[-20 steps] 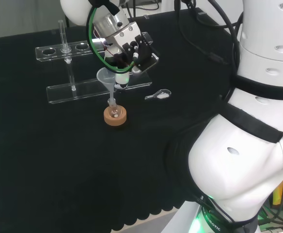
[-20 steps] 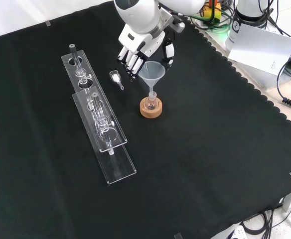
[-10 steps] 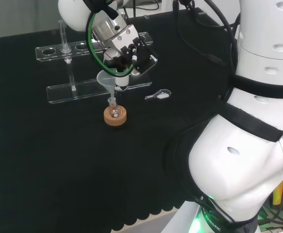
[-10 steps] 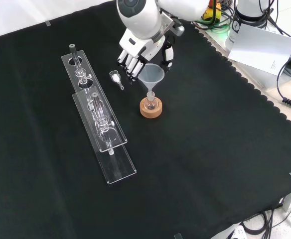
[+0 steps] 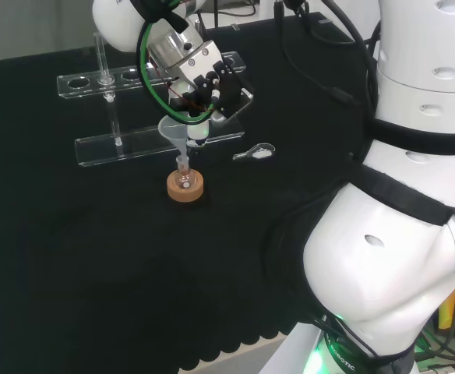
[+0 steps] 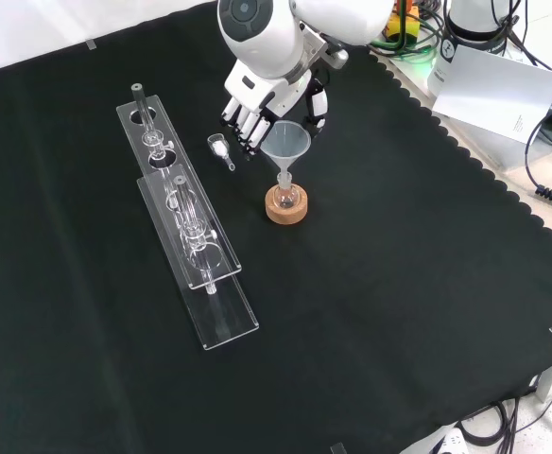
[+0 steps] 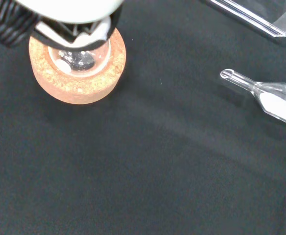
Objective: Place the funnel on the round-bottom flask.
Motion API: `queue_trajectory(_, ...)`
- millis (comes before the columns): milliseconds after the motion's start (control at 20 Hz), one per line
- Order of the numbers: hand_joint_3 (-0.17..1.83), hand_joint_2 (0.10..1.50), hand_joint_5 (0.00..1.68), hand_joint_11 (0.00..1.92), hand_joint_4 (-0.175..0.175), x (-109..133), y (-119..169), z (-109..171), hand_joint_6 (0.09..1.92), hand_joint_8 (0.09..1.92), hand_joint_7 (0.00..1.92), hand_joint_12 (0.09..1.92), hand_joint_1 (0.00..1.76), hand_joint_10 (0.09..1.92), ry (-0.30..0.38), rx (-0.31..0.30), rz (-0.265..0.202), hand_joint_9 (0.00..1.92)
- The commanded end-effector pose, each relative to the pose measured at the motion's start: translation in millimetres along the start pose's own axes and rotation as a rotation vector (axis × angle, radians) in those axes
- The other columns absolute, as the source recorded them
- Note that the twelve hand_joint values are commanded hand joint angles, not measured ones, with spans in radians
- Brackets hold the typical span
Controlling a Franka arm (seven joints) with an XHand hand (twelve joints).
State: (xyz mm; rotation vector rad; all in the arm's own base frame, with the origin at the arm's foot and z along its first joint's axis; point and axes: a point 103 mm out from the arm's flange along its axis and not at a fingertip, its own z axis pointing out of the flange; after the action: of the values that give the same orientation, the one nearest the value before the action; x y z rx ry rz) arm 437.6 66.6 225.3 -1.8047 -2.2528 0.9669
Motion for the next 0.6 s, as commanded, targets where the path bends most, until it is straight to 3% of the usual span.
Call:
queue_trajectory(50, 0.79, 0.68, 0.48, 0.25, 0.005, 0.2, -0.4, 0.8, 0.98, 0.73, 0.38, 1.35, 0.97, 0.59, 0.004, 0.000, -0.003, 0.61)
queue_trajectory(350, 0.80, 0.67, 0.42, 0.24, -0.006, -1.7, 1.5, 4.9, 0.93, 0.73, 0.37, 1.35, 0.95, 0.59, 0.035, 0.024, -0.024, 0.59)
queue_trajectory(600, 0.78, 0.60, 0.25, 0.19, -0.035, -0.4, 5.5, 8.5, 0.35, 0.75, 0.26, 1.38, 0.89, 0.65, 0.041, 0.092, -0.028, 0.49)
